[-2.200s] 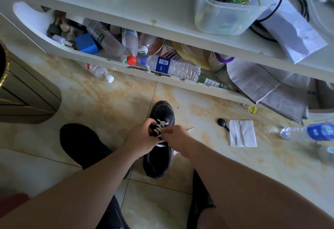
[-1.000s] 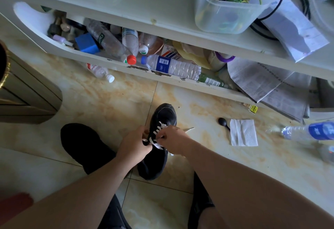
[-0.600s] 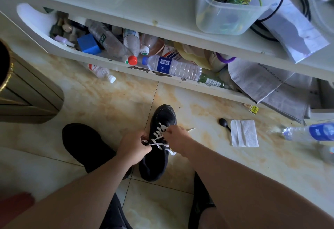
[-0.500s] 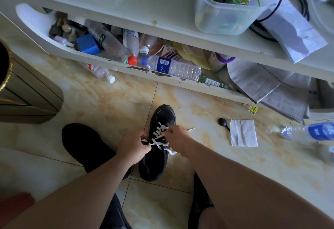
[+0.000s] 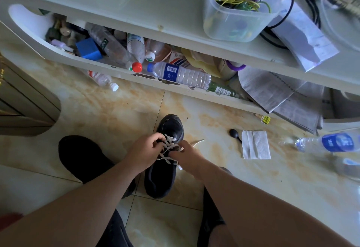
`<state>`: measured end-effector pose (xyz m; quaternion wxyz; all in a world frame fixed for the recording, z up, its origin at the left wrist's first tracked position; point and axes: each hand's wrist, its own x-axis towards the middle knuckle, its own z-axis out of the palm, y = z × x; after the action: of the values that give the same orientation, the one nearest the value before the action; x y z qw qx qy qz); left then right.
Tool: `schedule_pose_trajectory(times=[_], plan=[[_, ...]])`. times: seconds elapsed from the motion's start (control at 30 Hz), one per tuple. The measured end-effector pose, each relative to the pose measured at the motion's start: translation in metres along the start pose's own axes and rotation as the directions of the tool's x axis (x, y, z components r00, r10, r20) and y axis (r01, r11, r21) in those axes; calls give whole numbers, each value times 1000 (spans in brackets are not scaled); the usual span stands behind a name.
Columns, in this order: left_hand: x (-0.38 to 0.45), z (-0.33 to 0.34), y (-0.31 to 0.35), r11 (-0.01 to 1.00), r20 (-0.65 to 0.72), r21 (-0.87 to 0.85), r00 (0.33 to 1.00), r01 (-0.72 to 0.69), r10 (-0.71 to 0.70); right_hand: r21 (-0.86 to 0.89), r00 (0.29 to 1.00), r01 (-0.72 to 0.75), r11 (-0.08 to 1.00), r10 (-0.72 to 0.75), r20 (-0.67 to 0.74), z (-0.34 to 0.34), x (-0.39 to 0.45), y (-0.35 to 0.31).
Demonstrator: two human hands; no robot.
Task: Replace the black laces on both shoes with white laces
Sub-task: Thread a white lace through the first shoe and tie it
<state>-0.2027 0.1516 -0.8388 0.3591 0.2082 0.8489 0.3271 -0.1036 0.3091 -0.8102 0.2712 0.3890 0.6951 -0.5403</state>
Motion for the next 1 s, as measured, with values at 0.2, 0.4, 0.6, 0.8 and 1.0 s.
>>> schedule_pose_trajectory(times=[0.2,0.4,0.6,0.8,1.0], plan=[[8,-4,13,807,125,545,974,-228,191,-319,994,81,944,-100,-45,3,-12,-9],[5,-6,9,834,65,489,965,-254,256,-367,991,56,929,-96,-93,8,-9,-2],[11,2,15,995,-81,-12,992,97,-98,-241,970,28,970,-85,-226,3,-2,5],[10,-20,9,748,109,627,975,-217,192,-349,951,133,928,-219,-220,3,-2,6],[7,-3,-3,995,-234,95,972,44,-20,-363,933,181,914,-277,-230,2,0,8]])
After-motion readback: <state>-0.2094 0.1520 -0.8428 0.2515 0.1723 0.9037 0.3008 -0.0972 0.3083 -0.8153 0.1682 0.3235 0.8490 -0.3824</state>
